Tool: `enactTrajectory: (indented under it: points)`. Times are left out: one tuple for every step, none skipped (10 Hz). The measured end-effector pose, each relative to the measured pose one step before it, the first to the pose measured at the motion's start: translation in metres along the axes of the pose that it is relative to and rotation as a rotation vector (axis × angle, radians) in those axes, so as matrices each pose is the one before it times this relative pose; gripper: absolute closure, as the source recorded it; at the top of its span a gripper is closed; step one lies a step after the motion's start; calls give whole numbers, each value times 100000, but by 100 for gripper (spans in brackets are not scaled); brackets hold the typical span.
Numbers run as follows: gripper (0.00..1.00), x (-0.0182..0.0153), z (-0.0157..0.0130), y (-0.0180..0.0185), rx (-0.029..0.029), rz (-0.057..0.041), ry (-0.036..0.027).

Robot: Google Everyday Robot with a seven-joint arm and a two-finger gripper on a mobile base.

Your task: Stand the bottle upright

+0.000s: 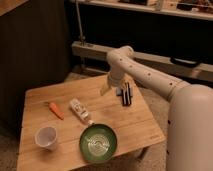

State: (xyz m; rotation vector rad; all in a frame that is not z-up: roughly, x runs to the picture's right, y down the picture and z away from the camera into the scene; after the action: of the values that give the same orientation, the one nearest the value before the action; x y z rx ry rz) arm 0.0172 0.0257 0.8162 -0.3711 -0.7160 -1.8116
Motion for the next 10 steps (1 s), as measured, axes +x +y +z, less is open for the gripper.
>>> enactTrajectory:
  points:
    - [20,-315,228,-2316,-179,-6526,-2709]
    - [20,-215,804,-2212,-562,-6833,-3851]
    - [20,-66,317,-859,23,-2331,-1506]
    - [20,-41,-32,328,-538,333,158]
    - [20,-113,-1,181,-77,303,-138]
    - [20,132,13,-298,82,-503,-14]
    - [20,-1,9,-1,82,32,21]
    - [20,-191,-24,53,-285,-188,26]
    - [20,-74,-139,-322,-96,-994,1035]
    - [20,-415,-346,-750,102,-2454,1761]
